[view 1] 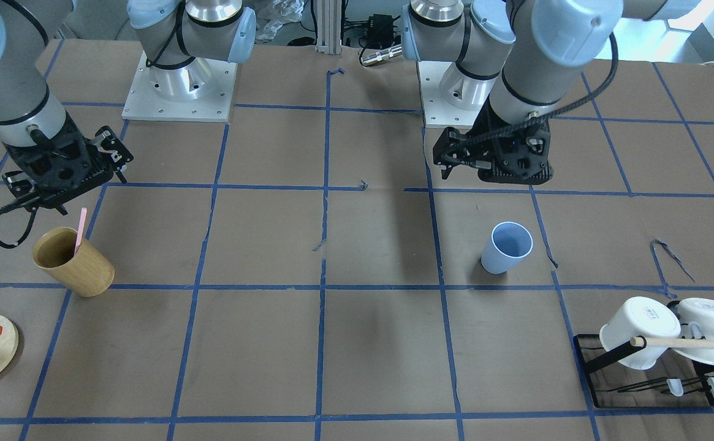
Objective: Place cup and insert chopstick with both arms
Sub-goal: 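Grasp the light blue cup with the left gripper while the right lifts the chopstick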
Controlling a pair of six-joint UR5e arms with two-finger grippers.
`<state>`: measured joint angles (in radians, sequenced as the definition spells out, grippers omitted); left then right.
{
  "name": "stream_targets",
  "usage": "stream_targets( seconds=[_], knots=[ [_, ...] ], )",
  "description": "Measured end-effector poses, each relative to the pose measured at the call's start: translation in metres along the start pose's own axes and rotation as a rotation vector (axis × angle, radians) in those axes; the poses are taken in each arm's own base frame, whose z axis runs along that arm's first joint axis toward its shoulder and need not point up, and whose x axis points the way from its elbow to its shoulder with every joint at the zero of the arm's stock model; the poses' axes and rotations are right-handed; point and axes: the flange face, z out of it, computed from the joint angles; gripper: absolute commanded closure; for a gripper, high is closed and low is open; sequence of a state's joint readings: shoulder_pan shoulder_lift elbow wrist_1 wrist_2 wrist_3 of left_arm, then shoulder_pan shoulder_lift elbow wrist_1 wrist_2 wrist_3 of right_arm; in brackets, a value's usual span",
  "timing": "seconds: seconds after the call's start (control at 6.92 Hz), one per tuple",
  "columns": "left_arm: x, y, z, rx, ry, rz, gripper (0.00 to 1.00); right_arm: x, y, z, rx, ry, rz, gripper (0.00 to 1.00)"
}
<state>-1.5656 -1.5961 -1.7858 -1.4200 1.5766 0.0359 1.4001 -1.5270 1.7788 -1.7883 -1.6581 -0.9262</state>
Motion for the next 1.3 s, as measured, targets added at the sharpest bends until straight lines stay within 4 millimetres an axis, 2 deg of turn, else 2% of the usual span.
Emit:
stream_targets(
  seconds=[0.14, 0.29, 0.43, 0.58, 0.72, 0.87, 1.01, 1.3],
  knots=[
    [-0.013, -0.008, 0.035, 0.024, -0.032, 0.010, 0.10, -0.003, 0.002, 0.019, 0.004, 0.014, -0.101, 0.00],
    [-0.033, -0.019, 0.060, 0.040, -0.046, 0.030, 0.10, -0.004, 0.002, 0.028, 0.001, 0.031, -0.204, 0.00],
    [-0.049, -0.029, 0.079, 0.037, -0.048, 0.036, 0.09, -0.002, 0.004, 0.033, -0.022, 0.058, -0.347, 0.00],
    [-0.057, -0.036, 0.095, 0.021, -0.047, 0.033, 0.09, 0.003, 0.006, 0.035, -0.059, 0.097, -0.498, 0.00],
    [-0.061, -0.039, 0.108, -0.001, -0.045, 0.026, 0.21, 0.008, 0.006, 0.037, -0.084, 0.139, -0.627, 0.00],
    [-0.063, -0.039, 0.118, -0.023, -0.041, 0.009, 0.64, 0.010, 0.006, 0.044, -0.099, 0.159, -0.707, 0.19],
    [-0.062, -0.038, 0.127, -0.044, -0.034, -0.007, 1.00, 0.009, 0.007, 0.048, -0.105, 0.164, -0.740, 0.45],
    [-0.063, -0.037, 0.136, -0.058, -0.033, -0.015, 1.00, 0.009, 0.006, 0.049, -0.101, 0.166, -0.759, 0.79]
  ],
)
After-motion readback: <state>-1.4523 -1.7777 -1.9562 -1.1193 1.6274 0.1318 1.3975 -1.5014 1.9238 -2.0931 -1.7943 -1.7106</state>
